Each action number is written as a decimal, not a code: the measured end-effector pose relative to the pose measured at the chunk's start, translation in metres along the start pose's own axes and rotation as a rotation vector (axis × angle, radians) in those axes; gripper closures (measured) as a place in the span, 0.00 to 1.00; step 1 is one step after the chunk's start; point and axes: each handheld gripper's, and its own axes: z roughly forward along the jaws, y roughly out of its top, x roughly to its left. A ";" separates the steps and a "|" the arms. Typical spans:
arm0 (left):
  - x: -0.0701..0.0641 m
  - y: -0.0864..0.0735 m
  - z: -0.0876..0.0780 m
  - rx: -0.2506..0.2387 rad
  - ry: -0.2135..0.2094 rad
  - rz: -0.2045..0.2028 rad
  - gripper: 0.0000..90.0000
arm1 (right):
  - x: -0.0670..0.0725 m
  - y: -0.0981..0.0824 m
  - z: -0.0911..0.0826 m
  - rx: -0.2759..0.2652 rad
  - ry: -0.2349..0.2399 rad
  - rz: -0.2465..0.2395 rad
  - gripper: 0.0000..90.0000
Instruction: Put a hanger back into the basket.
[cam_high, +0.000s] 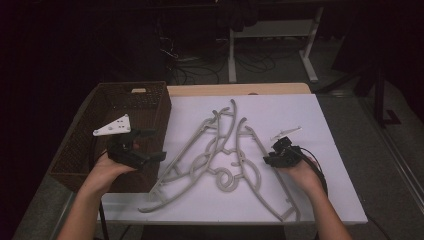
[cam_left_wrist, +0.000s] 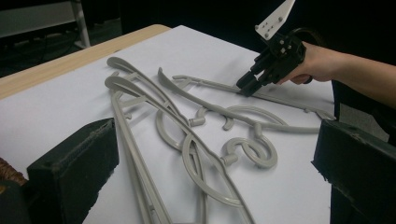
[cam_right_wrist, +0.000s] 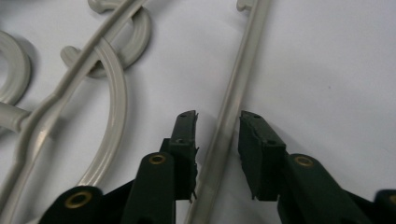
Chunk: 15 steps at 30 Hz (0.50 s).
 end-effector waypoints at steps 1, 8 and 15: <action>0.000 0.000 0.000 0.001 -0.001 0.001 0.00 | 0.000 0.000 0.001 0.003 -0.005 0.000 0.75; 0.000 0.000 0.000 0.001 -0.002 0.000 0.00 | 0.000 0.000 0.003 0.016 -0.021 0.007 0.80; -0.001 0.000 0.001 0.006 -0.002 0.003 0.00 | -0.001 0.001 0.003 0.020 -0.030 0.021 0.83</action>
